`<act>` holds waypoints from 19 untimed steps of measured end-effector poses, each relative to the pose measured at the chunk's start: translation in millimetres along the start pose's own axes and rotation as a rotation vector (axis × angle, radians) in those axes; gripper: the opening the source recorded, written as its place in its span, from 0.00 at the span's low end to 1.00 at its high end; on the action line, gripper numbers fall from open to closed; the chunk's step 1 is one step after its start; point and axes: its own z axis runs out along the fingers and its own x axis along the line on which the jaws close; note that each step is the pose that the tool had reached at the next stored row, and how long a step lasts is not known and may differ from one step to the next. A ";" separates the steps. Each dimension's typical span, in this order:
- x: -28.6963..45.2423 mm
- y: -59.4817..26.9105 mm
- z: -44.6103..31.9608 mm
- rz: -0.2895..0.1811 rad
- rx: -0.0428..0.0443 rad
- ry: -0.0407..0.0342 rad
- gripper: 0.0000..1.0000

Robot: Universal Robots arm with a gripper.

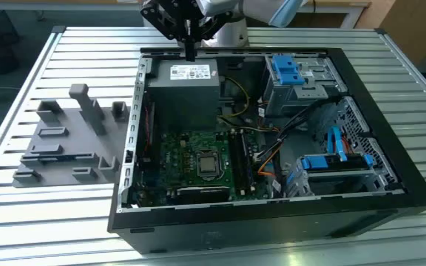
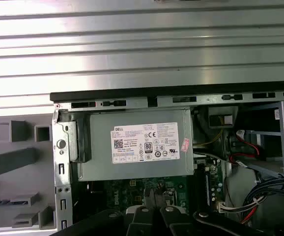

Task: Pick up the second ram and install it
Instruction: 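Reach for the second ram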

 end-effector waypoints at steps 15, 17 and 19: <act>3.0 -0.2 -0.1 0.000 0.0000 0.0000 0.11; 3.8 -0.3 -0.1 0.000 0.0001 0.0000 0.11; 4.6 -0.3 -0.2 0.000 0.0001 0.0000 0.11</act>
